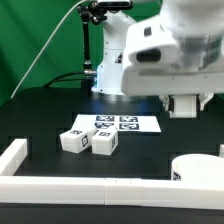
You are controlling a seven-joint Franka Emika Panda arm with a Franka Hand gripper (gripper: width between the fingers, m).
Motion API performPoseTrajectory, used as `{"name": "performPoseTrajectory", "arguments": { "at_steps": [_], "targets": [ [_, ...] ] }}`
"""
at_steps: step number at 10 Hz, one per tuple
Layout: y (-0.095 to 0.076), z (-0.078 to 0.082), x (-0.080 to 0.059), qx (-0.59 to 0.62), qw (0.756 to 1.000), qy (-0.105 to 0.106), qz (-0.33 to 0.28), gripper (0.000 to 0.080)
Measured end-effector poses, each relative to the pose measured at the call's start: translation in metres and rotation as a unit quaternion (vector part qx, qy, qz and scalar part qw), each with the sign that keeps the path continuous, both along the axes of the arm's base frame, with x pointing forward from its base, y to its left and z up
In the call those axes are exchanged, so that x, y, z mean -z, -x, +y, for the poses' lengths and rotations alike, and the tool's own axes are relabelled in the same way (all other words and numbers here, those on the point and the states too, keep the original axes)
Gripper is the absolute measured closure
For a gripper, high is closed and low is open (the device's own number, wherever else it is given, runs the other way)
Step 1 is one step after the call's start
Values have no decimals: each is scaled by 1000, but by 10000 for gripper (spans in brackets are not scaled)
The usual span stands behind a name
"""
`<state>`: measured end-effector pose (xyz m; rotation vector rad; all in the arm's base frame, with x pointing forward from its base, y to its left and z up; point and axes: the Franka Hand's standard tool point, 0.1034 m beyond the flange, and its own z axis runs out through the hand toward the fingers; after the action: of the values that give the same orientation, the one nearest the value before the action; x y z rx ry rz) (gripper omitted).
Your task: Assemble stool
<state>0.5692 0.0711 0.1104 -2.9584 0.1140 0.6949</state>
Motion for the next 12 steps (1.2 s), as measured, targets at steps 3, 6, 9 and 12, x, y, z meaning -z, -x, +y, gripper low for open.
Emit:
{"name": "performPoseTrajectory", "arguments": {
  "at_steps": [3,6,9,12],
  "targets": [
    [-11,1,3,10,993,7,-113,475],
    [-34,4,-8,9,979,8,-202,475],
    [-52,6,-13,17,944,15,-330,475],
    [-54,11,-6,29,921,15,-389,475]
  ]
}}
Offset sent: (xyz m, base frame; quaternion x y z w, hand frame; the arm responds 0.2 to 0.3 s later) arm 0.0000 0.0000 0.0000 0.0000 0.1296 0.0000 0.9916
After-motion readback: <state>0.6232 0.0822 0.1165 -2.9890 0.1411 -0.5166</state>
